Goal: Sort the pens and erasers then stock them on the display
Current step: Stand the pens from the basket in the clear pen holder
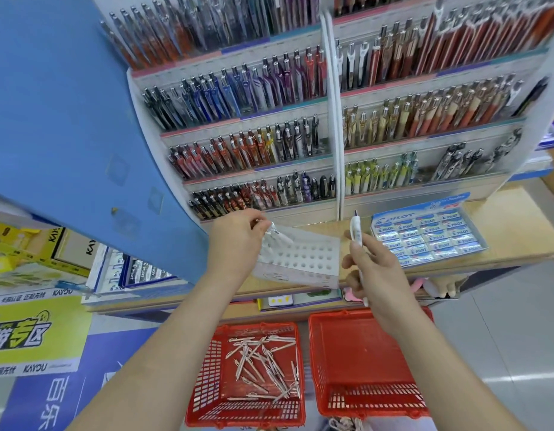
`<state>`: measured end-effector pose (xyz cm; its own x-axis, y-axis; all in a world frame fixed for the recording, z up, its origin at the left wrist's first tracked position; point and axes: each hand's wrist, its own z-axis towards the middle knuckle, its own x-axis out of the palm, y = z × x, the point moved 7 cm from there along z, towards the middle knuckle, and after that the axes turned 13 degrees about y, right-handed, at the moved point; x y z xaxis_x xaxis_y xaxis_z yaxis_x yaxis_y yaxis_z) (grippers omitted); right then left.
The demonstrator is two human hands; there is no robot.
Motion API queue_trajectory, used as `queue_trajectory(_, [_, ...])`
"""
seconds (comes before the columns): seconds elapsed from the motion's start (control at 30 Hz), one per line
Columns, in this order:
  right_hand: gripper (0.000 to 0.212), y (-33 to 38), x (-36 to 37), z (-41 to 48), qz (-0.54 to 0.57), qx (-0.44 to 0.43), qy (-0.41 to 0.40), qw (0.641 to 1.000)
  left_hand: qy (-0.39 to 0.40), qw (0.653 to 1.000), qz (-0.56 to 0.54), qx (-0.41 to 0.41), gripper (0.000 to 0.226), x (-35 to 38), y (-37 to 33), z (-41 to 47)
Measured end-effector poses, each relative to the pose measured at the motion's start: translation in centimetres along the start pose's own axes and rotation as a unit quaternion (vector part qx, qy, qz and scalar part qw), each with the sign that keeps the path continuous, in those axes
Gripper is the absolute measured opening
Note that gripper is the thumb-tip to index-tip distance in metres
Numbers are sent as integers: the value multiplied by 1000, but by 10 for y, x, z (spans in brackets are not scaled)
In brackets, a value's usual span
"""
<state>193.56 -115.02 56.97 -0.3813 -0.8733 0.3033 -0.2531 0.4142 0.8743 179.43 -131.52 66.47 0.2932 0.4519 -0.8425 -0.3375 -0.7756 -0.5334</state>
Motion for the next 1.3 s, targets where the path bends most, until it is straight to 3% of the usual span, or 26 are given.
queue_trajectory(0.4, [25,-17,2,2,-8,7,35,999,32,985,162,60,22,15,-11,18])
queue_trajectory(1.07, [21,-24,-1,7,-64,26,2,998,95,980,172,29,23,46,2,42])
queue_trajectory(1.17, [26,-15,4,3,-61,19,36,997,66,992,101,26,28,34,0,32])
queue_trajectory(1.23, [26,-7,12,0,-53,9,78,995,85,995,-40,19,20,28,-11,17])
queue_trajectory(1.3, [25,3,20,-2,-56,-2,115,992,160,960,-229,-14,15,34,-22,2])
